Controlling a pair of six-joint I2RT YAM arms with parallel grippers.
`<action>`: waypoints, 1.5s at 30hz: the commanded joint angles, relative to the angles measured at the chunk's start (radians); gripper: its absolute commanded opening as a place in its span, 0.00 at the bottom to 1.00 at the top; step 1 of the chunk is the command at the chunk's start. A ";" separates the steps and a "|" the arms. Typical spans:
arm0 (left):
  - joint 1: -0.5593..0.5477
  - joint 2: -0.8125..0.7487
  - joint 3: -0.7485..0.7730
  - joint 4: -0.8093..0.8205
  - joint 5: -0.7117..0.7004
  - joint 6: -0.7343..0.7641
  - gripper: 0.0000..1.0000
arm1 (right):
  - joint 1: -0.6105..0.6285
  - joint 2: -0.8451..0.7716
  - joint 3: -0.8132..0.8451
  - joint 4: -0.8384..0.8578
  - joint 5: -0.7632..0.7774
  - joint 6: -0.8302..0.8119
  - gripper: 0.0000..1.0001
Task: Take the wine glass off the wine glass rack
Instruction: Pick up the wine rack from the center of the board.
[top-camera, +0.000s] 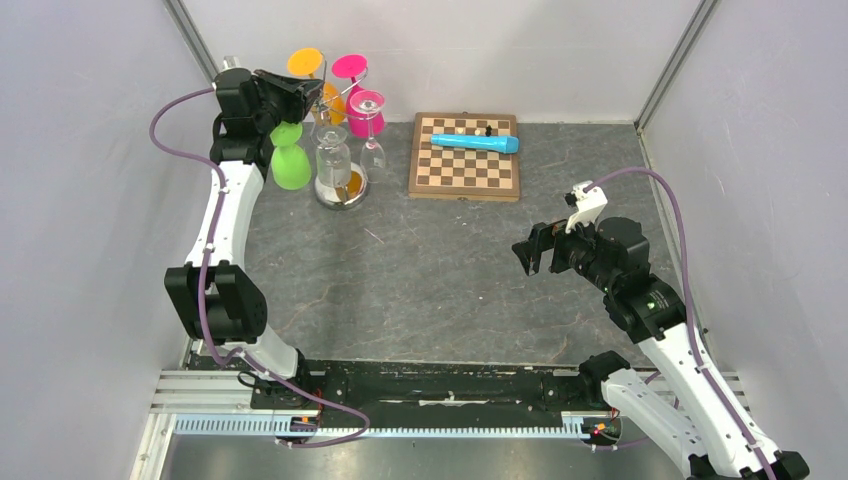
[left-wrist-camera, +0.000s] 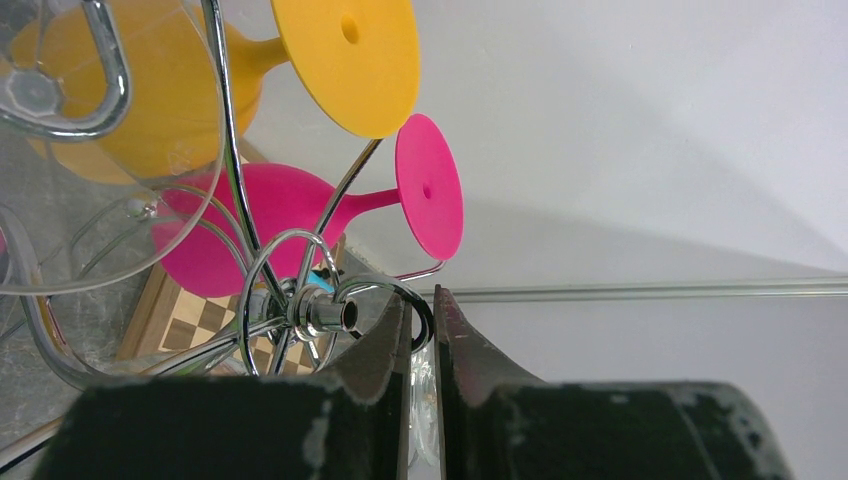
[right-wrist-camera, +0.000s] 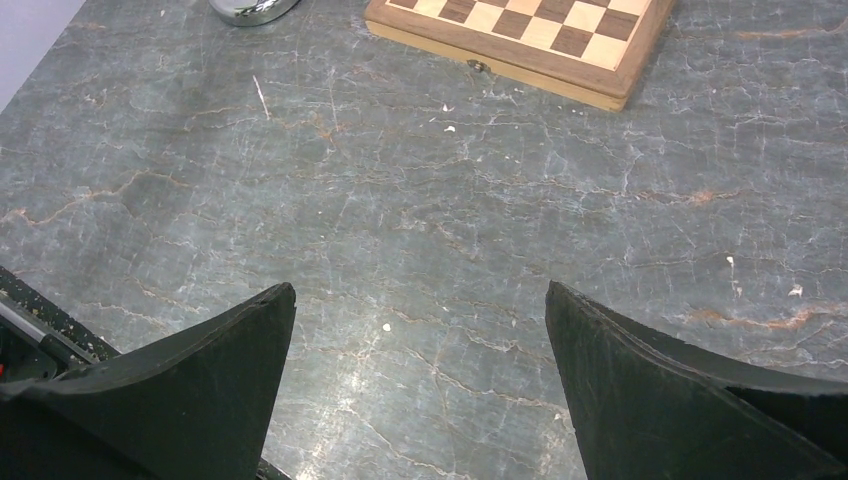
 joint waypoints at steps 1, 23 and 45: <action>0.006 -0.114 0.171 0.334 0.053 -0.104 0.02 | 0.002 -0.015 0.035 0.031 -0.017 0.011 0.98; 0.006 -0.139 0.194 0.310 0.058 -0.136 0.02 | 0.002 -0.016 0.079 0.002 -0.017 0.008 0.98; 0.005 -0.259 0.121 0.266 0.091 -0.275 0.02 | 0.002 -0.055 0.105 -0.051 -0.009 0.010 0.98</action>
